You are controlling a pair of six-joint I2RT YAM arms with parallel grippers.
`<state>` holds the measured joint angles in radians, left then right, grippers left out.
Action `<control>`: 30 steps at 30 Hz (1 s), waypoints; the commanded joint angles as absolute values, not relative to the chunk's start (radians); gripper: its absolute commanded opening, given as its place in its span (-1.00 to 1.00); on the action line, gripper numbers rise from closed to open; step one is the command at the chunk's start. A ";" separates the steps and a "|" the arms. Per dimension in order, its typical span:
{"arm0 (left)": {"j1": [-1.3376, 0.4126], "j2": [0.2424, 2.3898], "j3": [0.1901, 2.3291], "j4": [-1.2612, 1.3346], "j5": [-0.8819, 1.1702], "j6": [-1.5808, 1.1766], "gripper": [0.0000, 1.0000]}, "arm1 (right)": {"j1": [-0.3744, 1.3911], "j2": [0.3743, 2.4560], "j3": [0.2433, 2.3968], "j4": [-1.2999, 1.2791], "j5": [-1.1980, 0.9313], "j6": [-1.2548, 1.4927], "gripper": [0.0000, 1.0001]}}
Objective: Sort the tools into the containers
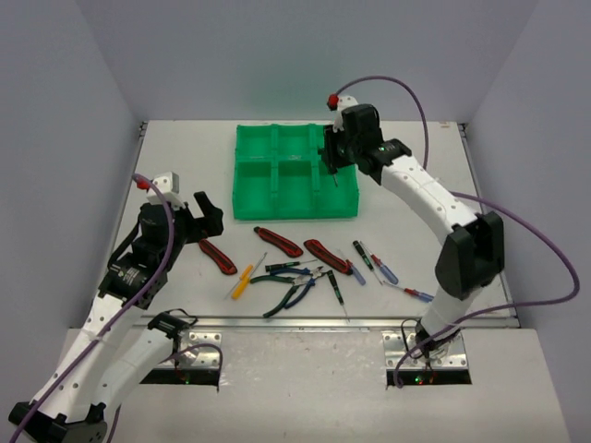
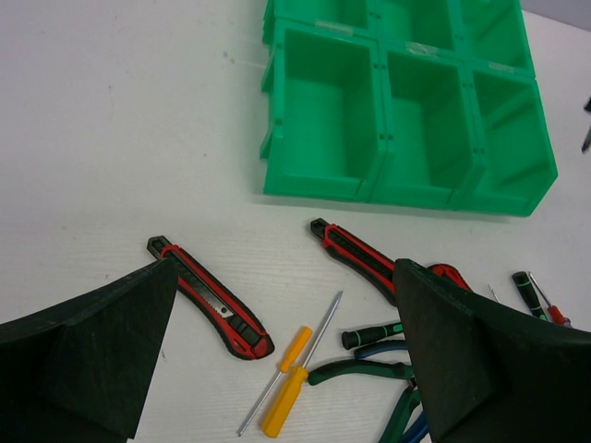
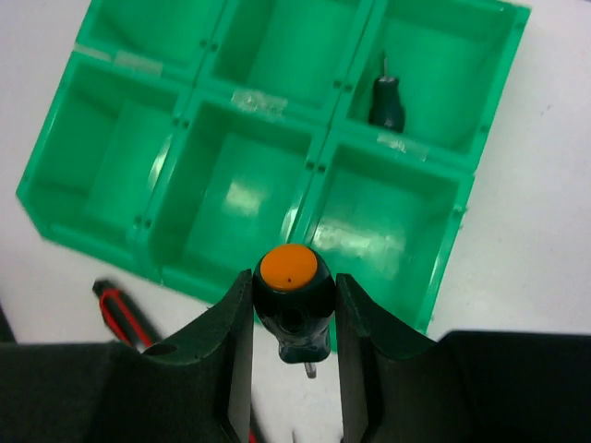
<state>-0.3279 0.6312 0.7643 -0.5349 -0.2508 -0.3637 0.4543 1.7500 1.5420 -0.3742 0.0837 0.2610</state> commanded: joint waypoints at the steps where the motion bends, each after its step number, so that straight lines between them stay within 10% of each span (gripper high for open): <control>1: -0.339 0.618 0.764 -0.494 -0.260 -0.353 1.00 | 0.363 2.038 1.865 -0.277 0.080 0.292 -0.92; 15: -0.341 0.612 0.764 -0.491 -0.258 -0.356 1.00 | 0.293 2.346 2.108 -0.044 0.004 0.146 -0.93; 22: -0.342 0.597 0.762 -0.490 -0.253 -0.356 1.00 | 0.295 2.278 2.002 -0.050 -0.010 0.146 0.38; 30: -0.346 0.581 0.762 -0.489 -0.255 -0.354 1.00 | 0.318 1.946 1.785 -0.385 0.128 0.131 0.98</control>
<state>-0.3290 0.6003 0.7641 -0.5346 -0.2577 -0.3637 0.3044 2.2146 1.8987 -0.2345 0.0350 0.1346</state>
